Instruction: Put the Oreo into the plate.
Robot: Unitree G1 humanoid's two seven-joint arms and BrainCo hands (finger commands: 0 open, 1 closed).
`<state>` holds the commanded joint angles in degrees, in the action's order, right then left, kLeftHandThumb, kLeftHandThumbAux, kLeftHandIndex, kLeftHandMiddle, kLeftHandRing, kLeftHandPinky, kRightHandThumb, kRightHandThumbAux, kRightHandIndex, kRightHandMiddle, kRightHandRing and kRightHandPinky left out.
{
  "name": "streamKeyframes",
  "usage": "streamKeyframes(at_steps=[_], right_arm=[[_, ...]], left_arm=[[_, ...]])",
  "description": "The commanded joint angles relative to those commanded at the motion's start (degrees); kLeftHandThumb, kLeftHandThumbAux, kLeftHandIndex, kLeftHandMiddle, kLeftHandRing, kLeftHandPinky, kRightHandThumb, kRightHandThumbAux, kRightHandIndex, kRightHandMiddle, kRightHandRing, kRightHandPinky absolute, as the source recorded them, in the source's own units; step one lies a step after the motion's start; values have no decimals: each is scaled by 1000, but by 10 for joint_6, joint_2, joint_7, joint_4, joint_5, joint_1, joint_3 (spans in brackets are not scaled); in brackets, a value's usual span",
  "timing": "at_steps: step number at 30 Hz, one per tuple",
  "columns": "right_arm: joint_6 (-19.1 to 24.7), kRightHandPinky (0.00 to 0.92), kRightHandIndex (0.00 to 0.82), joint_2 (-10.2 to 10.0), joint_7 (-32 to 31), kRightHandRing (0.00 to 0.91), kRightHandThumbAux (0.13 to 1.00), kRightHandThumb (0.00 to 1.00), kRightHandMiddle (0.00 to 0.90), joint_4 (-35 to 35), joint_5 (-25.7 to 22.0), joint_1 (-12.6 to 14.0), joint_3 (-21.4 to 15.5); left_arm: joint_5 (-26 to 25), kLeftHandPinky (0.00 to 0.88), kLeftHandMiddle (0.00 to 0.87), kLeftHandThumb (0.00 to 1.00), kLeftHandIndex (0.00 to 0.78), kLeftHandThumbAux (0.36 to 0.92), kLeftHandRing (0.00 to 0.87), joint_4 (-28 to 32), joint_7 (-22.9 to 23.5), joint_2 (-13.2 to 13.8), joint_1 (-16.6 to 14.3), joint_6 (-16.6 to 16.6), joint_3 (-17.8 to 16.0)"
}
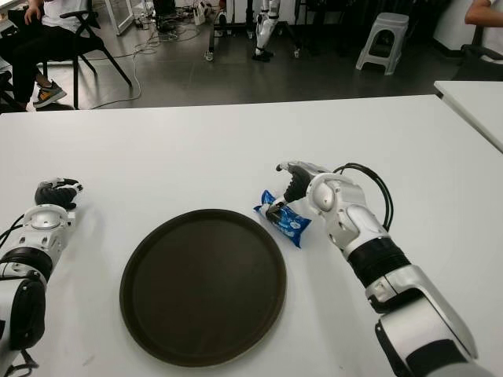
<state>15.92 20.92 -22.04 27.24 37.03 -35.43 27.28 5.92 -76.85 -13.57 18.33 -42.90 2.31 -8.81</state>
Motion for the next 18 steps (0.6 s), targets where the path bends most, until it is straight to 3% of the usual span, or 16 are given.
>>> streamKeyframes(at_steps=[18], right_arm=[[26, 0, 99, -1, -20, 93, 692, 0, 138, -41, 8, 19, 2]], left_arm=[[4, 154, 157, 673, 398, 724, 167, 0, -1, 0, 0, 0, 2]])
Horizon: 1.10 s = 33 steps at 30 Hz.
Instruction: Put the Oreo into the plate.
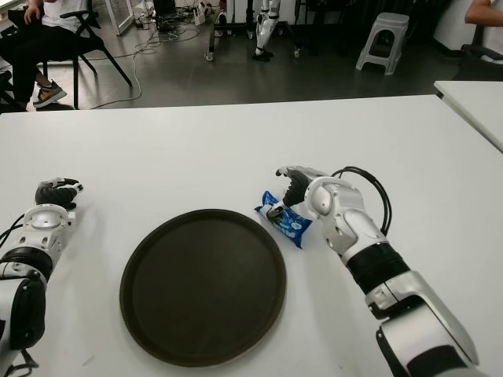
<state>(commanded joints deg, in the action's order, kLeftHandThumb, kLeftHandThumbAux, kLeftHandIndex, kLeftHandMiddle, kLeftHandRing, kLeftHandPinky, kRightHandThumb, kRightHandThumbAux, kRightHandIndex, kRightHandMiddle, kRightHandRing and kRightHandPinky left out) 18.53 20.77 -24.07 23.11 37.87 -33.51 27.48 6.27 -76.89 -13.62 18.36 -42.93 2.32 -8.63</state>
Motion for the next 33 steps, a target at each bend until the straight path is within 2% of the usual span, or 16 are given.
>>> streamKeyframes(at_steps=[3, 4, 5, 7, 10, 15, 25, 28, 33], right_arm=[[1, 3, 93, 1, -1, 91, 691, 0, 133, -4, 0, 3, 0], [0, 6, 94, 1, -1, 90, 692, 0, 132, -5, 0, 4, -1], [0, 8, 94, 0, -1, 89, 693, 0, 131, -5, 0, 4, -1], [0, 10, 94, 0, -1, 89, 694, 0, 131, -6, 0, 5, -1], [-2, 10, 87, 0, -1, 93, 687, 0, 134, -6, -2, 7, -2], [-12, 15, 79, 1, 13, 89, 684, 0, 127, -10, -1, 14, -5], [1, 4, 86, 6, 9, 84, 700, 0, 127, -36, 6, 19, -5], [1, 8, 94, 8, 8, 92, 704, 0, 132, -38, 10, 18, -2], [2, 3, 72, 10, 6, 88, 709, 0, 122, -43, 16, 18, -1]], left_arm=[[1, 155, 157, 672, 398, 723, 167, 0, -1, 0, 0, -1, 1], [2, 150, 151, 532, 287, 724, 162, 0, -2, 0, -1, -2, 2], [2, 146, 146, 436, 214, 726, 158, 0, -2, 1, -1, -2, 2], [3, 143, 142, 351, 152, 728, 156, 0, -3, 1, -1, -3, 3], [3, 138, 136, 292, 114, 729, 149, 0, -4, 1, -1, -5, 4], [-2, 145, 140, 293, 110, 721, 150, 0, -3, 1, -1, -4, 0], [-2, 135, 136, 289, 96, 725, 141, 0, 0, 1, -1, -2, -1], [-3, 158, 143, 292, 93, 730, 152, 0, 0, 1, -1, -2, -1], [-1, 161, 137, 286, 86, 730, 154, 0, 0, 2, -1, -3, 0]])
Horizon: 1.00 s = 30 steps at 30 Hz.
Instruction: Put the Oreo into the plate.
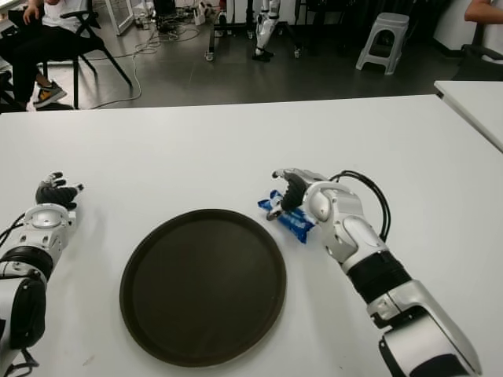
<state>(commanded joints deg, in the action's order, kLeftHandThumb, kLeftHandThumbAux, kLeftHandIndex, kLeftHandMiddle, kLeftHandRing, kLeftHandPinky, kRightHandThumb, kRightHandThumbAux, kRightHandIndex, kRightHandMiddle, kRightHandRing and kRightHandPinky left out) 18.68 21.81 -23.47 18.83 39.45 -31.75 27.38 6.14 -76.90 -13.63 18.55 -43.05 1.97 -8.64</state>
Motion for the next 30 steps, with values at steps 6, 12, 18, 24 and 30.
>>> streamKeyframes(at_steps=[6, 12, 18, 24, 30], right_arm=[[11, 0, 61, 4, -7, 88, 711, 0, 122, -11, 9, 2, 2], [40, 0, 47, 10, -24, 75, 702, 0, 105, -35, 22, 8, 3], [56, 0, 46, 19, -30, 60, 739, 0, 95, -52, 29, 21, 0], [63, 0, 47, 23, -31, 52, 762, 0, 92, -59, 27, 29, -7], [80, 0, 47, 27, -42, 50, 760, 0, 88, -72, 32, 35, -7]], left_arm=[[2, 171, 135, 279, 83, 739, 160, 0, 0, 1, -1, -1, 3], [1, 174, 133, 280, 83, 748, 162, 1, 0, 1, -1, 0, 2], [-3, 172, 135, 292, 93, 757, 162, 1, 4, 1, 0, 4, -1], [0, 167, 135, 259, 87, 754, 162, 1, 6, 2, 0, 3, 1], [3, 157, 133, 244, 81, 755, 157, 1, 6, 3, -1, 0, 5]])
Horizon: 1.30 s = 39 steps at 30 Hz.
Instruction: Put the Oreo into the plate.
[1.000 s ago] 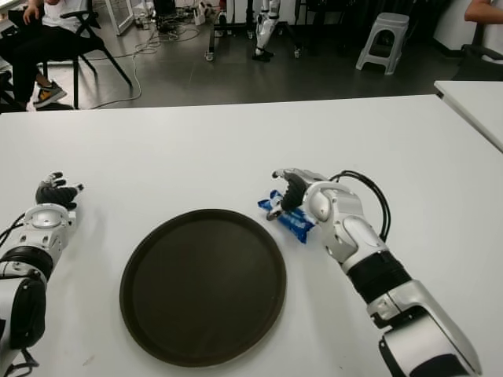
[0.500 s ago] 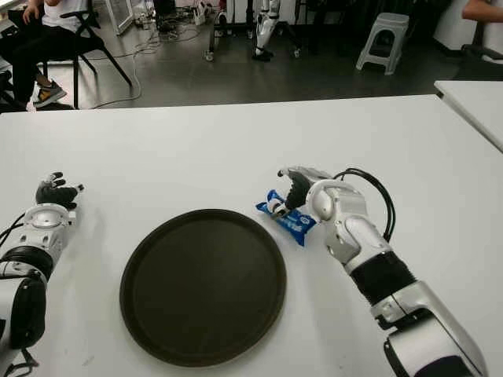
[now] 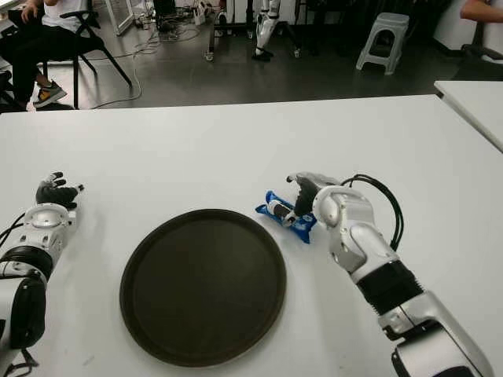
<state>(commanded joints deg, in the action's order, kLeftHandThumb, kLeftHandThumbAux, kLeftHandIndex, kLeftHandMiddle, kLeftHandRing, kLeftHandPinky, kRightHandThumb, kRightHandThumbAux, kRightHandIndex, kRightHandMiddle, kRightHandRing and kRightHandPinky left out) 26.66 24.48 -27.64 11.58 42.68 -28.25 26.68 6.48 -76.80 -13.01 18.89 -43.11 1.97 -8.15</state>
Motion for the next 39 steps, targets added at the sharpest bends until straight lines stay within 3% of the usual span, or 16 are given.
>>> streamKeyframes(at_steps=[14, 23, 31, 39], right_arm=[[30, 0, 39, 12, -39, 45, 750, 0, 68, -14, 28, 13, 21], [48, 0, 41, 14, -69, 49, 737, 0, 74, -29, 38, 20, 38], [44, 0, 44, 18, -85, 50, 709, 0, 77, -32, 30, 20, 38], [30, 0, 46, 16, -81, 49, 699, 0, 78, -20, 25, 20, 37]], left_arm=[[-5, 169, 137, 302, 86, 768, 162, 1, -3, -1, 1, 4, -2], [-5, 158, 130, 282, 73, 753, 155, 2, -5, -2, 1, 4, -2], [-6, 143, 144, 318, 83, 756, 156, 2, -1, -1, 1, 5, -4], [-2, 135, 139, 271, 81, 755, 153, 1, 1, 2, 0, 2, 0]])
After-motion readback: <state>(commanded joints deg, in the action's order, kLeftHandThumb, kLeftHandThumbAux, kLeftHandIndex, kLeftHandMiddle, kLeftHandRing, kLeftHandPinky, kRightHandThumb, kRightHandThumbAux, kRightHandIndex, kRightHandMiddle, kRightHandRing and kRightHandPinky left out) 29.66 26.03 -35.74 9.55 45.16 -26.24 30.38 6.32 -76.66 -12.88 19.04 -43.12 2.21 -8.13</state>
